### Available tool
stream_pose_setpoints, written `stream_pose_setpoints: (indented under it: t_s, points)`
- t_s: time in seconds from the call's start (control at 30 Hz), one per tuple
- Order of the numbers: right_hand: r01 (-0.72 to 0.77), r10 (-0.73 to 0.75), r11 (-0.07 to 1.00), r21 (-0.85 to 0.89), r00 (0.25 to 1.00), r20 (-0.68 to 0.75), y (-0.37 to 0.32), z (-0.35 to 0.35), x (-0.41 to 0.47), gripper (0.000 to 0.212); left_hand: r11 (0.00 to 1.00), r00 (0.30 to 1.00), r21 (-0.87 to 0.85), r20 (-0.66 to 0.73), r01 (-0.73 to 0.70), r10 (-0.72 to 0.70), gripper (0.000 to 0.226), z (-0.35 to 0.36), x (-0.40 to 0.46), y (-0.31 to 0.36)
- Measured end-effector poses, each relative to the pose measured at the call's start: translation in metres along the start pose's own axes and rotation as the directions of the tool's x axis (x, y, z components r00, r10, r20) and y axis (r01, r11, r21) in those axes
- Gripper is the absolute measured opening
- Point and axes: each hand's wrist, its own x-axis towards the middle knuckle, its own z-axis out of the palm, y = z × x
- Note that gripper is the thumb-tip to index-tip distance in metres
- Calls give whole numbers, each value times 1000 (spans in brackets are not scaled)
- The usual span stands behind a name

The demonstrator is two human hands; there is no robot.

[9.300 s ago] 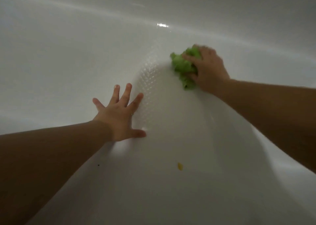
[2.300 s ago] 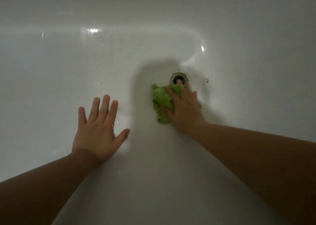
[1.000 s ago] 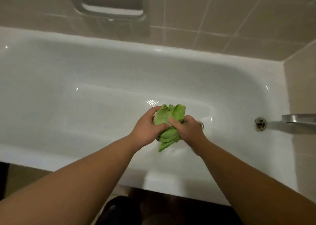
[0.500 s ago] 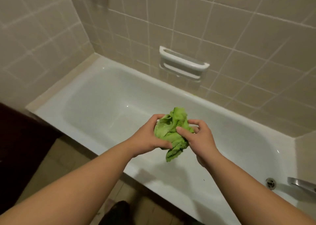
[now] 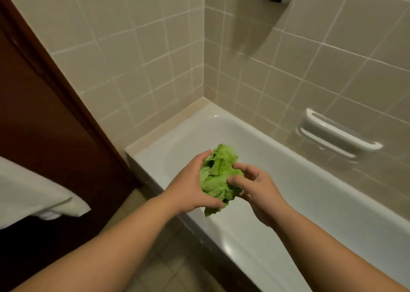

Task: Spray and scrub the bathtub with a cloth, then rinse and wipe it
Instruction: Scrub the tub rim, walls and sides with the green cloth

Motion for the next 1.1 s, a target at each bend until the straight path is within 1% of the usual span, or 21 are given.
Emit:
stream_pose_setpoints:
  t_s: [0.07,0.17,0.27,0.37,0.43,0.53,0.6,0.7,0.77,0.83,0.9,0.97,1.03,1.1]
  points:
    - [-16,18,999,-29,995,97,3,28,18,61,1000,999,14,-43,14,-13,131,-29,-2,-20]
    - [-9,25,996,-84,983,184,16,64,49,67,999,996,41,-85,25,-22,124,-58,-2,-50]
    - [-4,40,990,-142,967,253,29,95,80,60,995,987,51,-139,84,-77,122,-74,-1,-81]
    - [-17,75,985,-173,940,334,40,125,107,51,988,973,42,-181,152,-142,126,-88,-2,-110]
    - [-44,111,984,-175,911,397,45,147,122,50,977,957,23,-206,212,-203,126,-100,-5,-128]
    - [-63,157,974,-218,881,446,50,181,140,55,958,943,72,-214,277,-256,121,-118,-8,-154]
    - [-80,185,966,-245,878,441,56,201,149,50,948,935,99,-224,303,-275,112,-128,-11,-169]
    - [-143,234,961,-235,873,428,61,228,157,35,931,917,105,-245,348,-315,94,-141,-14,-185]
    - [-196,275,955,-221,862,425,63,243,162,30,924,900,71,-264,376,-346,85,-149,-18,-198]
    - [-254,335,936,-242,850,407,65,260,168,25,912,874,5,-286,411,-392,77,-157,-23,-217]
    - [-305,391,911,-276,852,349,70,275,178,20,889,836,-71,-313,452,-450,70,-166,-25,-239]
    - [-347,424,892,-291,865,267,77,287,188,20,852,791,-159,-319,498,-522,69,-173,-26,-264]
    - [-327,403,884,-334,896,189,90,297,198,21,819,757,-243,-314,520,-574,71,-180,-26,-294]
    - [-272,348,871,-409,930,123,108,303,208,18,803,747,-279,-298,527,-594,73,-184,-22,-321]
